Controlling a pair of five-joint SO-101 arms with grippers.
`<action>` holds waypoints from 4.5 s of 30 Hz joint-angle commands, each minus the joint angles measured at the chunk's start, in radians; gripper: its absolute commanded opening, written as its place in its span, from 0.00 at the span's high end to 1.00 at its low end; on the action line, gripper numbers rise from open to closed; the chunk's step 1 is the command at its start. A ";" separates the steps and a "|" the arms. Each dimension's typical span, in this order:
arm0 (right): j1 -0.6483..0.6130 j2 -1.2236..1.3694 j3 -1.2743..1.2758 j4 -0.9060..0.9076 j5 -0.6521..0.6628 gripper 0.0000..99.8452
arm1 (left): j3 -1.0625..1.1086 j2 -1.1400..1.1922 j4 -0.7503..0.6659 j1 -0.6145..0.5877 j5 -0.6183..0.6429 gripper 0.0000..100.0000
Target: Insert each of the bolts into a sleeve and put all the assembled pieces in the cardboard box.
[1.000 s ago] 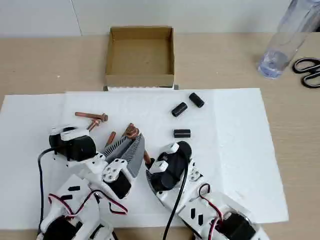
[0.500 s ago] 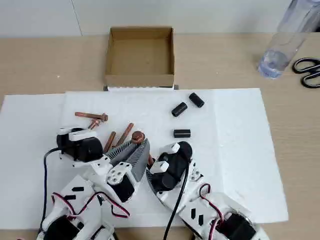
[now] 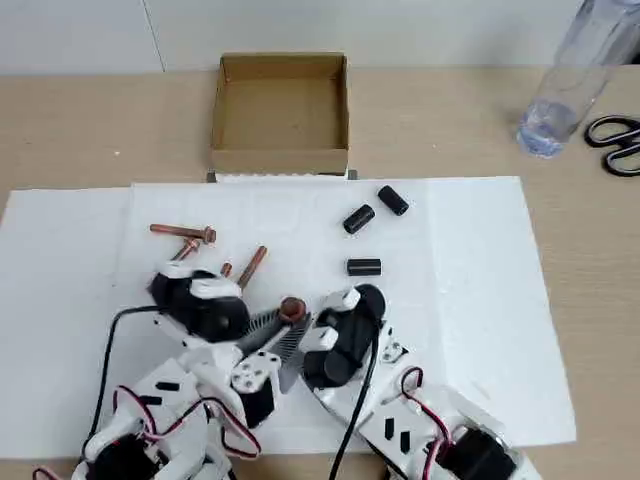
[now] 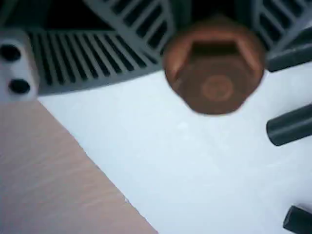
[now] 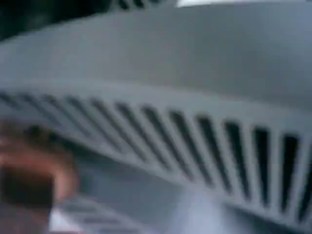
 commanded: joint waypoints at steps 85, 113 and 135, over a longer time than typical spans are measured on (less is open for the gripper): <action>0.625 0.533 -0.420 -0.186 -0.140 1.00 | 0.363 -0.008 -0.032 -0.802 -0.394 0.99; 0.542 1.910 -1.639 -0.340 -0.153 1.00 | 0.361 -0.008 -0.032 -0.802 -0.394 0.99; 0.521 2.701 -2.384 -0.321 -0.118 1.00 | 0.361 -0.008 -0.032 -0.804 -0.394 0.99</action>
